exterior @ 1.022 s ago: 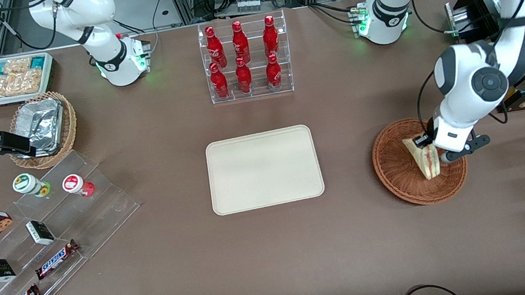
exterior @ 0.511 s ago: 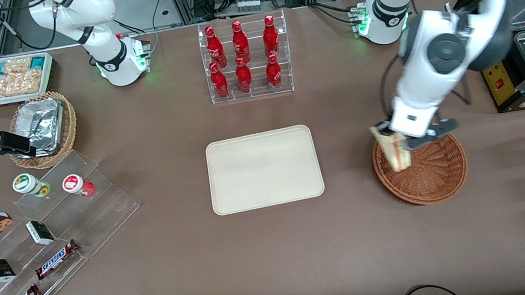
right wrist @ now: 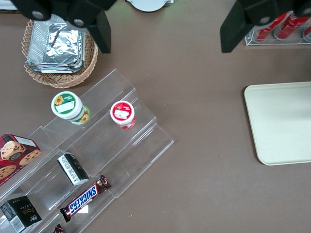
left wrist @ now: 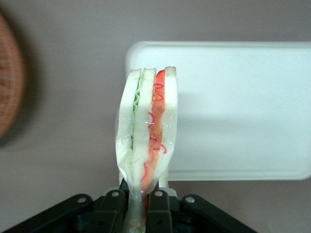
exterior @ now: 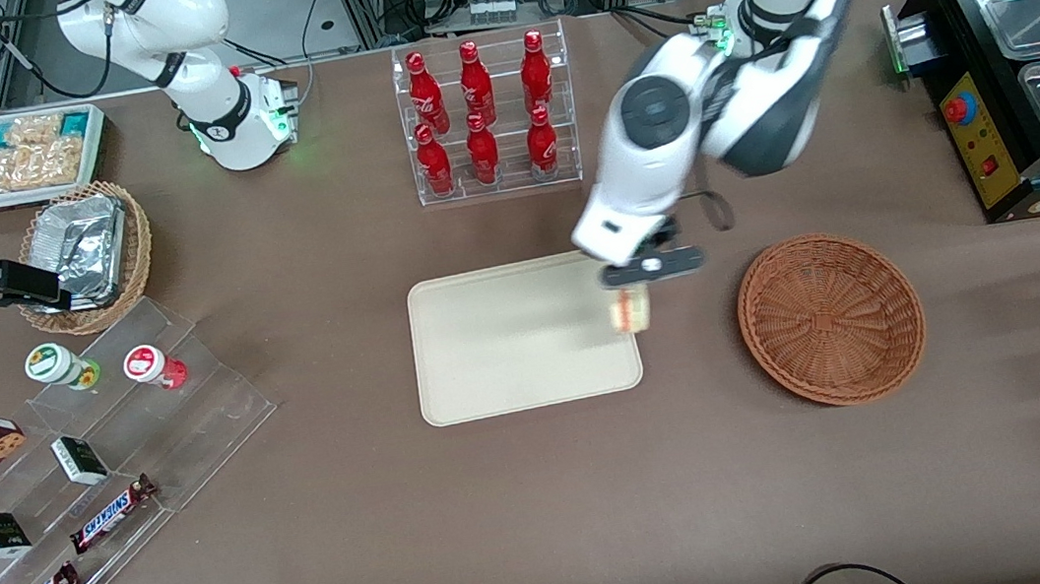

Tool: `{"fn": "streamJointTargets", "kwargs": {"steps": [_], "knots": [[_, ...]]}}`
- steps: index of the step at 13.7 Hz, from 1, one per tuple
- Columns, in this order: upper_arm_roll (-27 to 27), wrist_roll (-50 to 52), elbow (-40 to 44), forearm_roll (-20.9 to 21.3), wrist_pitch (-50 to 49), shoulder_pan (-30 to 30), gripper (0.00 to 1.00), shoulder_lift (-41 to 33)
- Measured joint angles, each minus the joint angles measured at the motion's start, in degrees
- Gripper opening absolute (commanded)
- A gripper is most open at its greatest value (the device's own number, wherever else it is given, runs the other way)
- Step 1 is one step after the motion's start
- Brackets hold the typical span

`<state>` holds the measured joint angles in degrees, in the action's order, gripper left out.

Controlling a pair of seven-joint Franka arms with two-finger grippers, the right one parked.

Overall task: Place sandwich from basket to tray
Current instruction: 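Lift the sandwich and carry it with the left gripper over the tray, then lower the held sandwich onto the tray with the left gripper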

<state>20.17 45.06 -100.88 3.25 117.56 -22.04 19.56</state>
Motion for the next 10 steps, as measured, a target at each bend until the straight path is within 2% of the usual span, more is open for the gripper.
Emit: {"fn": "streamJointTargets", "kwargs": {"steps": [3, 5, 7, 10], "knots": [[-0.1, 0.4, 6.8, 0.5, 0.0, -4.9, 0.00, 8.1], [-0.1, 2.8, 10.7, 2.8, 0.1, -7.1, 0.00, 13.2], [-0.1, 7.1, 14.0, 5.9, 0.2, -8.8, 0.00, 17.9], [-0.2, 12.2, 16.7, 6.8, 2.7, -9.7, 0.00, 22.2]]}}
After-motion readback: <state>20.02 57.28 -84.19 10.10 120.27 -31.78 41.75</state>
